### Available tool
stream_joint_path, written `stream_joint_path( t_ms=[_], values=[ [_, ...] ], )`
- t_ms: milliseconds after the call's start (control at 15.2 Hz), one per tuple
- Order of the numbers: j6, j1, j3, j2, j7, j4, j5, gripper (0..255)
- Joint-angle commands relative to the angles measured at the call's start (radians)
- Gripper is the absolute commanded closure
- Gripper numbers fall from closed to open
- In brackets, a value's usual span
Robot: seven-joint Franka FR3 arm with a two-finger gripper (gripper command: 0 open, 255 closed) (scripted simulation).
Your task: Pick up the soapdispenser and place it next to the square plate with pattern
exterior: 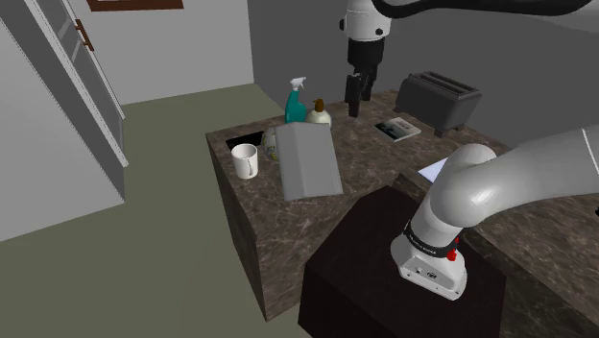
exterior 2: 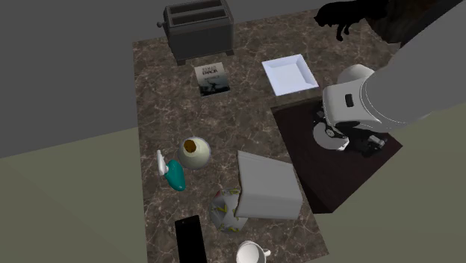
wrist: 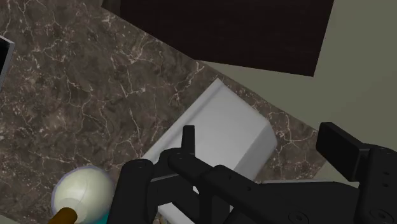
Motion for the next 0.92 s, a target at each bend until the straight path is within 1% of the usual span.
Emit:
stream_joint_path(
  t_ms=[0,462,858],
  values=[
    [0.000,0.000,0.000,0.000,0.000,0.000,0.000,0],
    [0.197,-0.042,-0.105,0.139,-0.112,-0.016,-0.069,0],
    [0.356,-0.070,-0.189,0.300,-0.205,0.023,-0.098,0]
  ],
)
